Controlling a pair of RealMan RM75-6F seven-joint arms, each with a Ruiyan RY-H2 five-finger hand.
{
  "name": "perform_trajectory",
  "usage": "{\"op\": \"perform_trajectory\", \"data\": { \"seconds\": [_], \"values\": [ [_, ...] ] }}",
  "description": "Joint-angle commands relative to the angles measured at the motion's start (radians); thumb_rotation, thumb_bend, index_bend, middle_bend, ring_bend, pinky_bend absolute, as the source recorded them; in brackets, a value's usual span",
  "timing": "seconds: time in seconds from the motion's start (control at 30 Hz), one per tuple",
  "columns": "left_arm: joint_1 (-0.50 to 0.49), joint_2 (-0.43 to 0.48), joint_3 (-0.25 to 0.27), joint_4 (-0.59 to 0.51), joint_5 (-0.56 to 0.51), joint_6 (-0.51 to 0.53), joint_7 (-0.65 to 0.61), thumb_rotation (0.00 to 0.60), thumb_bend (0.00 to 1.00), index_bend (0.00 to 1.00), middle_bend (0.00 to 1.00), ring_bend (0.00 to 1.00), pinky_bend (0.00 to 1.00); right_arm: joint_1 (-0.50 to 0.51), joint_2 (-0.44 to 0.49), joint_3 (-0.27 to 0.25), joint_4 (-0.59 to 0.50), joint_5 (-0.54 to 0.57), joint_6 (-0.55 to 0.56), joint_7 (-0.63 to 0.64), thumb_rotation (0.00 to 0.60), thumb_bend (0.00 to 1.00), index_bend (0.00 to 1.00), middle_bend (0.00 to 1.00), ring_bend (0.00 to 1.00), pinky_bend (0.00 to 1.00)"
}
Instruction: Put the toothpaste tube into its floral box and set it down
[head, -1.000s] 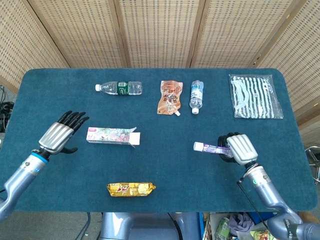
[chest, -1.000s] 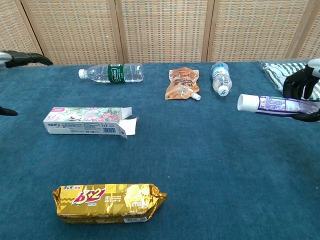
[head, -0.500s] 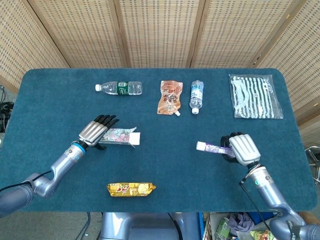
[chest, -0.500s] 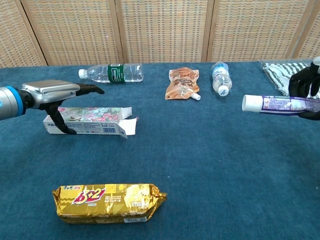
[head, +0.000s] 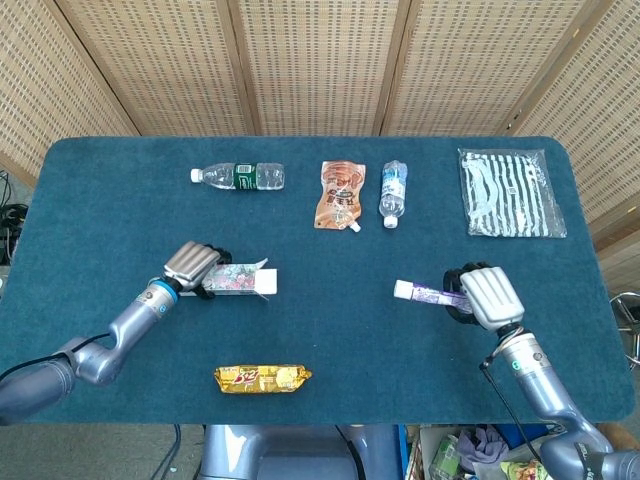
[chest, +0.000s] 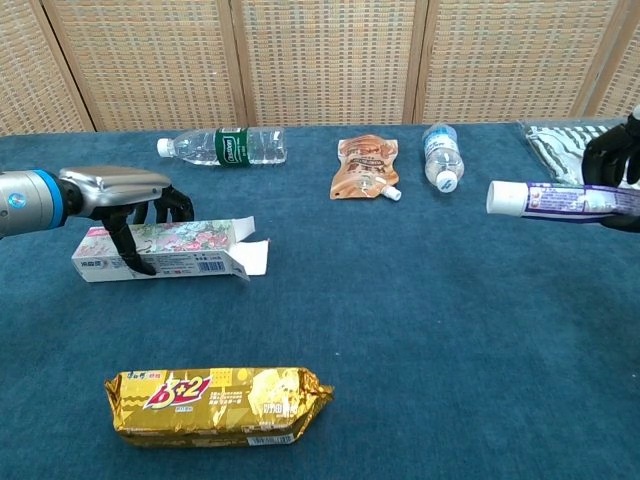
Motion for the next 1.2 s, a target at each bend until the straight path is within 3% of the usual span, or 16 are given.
{"op": "perform_trajectory", "data": {
  "seconds": [0.03, 0.23, 0.6, 1.2],
  "values": [
    [-0.004, 0.013, -0.007, -0.022, -0.004, 0.015, -0.005, 0.6, 0.19, 0.44, 0.44, 0.4, 0.46, -0.004, 0.006, 0.0, -0.009, -0.002, 0.009, -0.004, 0.6, 0.76, 0.58, 0.61, 0.43, 0.39],
    [-0.026, 0.062, -0.026, -0.083, 0.034, 0.07, -0.016, 0.6, 0.19, 0.45, 0.45, 0.41, 0.46, -0.012, 0.038, -0.006, -0.048, -0.02, 0.028, -0.034, 0.6, 0.76, 0.58, 0.61, 0.43, 0.39],
    [-0.179, 0.126, -0.086, -0.199, 0.076, 0.031, 0.083, 0.6, 0.19, 0.47, 0.45, 0.41, 0.42, -0.011, 0.093, 0.012, -0.158, 0.008, 0.045, -0.126, 0.6, 0.76, 0.58, 0.61, 0.43, 0.39],
    [-0.402, -0.035, -0.147, -0.102, 0.021, -0.076, 0.142, 0.6, 0.19, 0.48, 0.45, 0.41, 0.42, 0.006, 0.136, 0.06, -0.246, 0.101, 0.058, -0.225, 0.6, 0.76, 0.58, 0.61, 0.43, 0.39]
  ]
}}
